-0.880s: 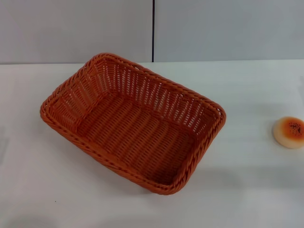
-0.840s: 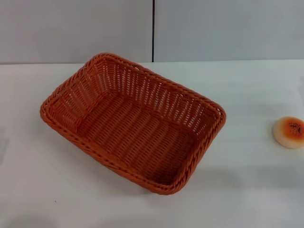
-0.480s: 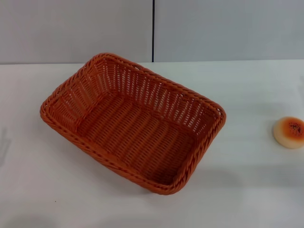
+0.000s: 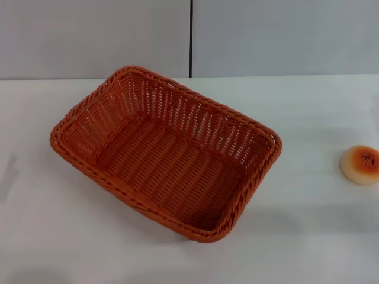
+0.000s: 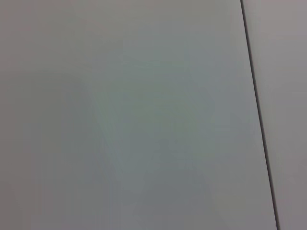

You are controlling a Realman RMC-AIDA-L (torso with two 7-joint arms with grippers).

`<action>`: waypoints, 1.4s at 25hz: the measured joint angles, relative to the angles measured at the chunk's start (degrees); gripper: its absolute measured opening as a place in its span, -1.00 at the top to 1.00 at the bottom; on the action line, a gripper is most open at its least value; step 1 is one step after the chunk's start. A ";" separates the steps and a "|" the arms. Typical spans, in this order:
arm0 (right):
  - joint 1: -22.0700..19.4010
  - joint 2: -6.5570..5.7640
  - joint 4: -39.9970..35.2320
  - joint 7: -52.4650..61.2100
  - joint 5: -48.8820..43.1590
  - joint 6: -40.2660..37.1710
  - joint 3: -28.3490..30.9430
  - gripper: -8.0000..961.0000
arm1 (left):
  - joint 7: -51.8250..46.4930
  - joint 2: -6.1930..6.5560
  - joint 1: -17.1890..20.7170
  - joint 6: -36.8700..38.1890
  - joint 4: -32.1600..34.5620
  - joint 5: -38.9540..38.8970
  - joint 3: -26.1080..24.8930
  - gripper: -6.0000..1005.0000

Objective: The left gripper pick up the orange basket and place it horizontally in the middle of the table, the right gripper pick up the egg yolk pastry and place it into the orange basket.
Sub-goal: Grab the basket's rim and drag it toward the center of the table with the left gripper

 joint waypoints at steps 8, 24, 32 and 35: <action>-0.13 0.08 0.13 0.07 -0.03 1.13 0.45 -0.28 | -32.55 0.27 -2.06 -10.00 28.20 2.89 13.71 -0.66; -0.36 0.09 0.17 0.09 0.29 2.19 0.54 -0.28 | -64.98 0.05 -16.10 -13.89 63.39 36.72 22.67 -0.66; -0.01 0.09 0.06 0.09 0.38 2.19 0.54 -0.28 | -80.67 -0.07 -18.54 -13.71 80.09 49.30 35.37 -0.66; 0.46 0.09 -0.11 0.09 0.43 2.66 0.62 -0.28 | -87.30 -0.27 -19.32 -13.80 81.83 54.68 40.22 -0.66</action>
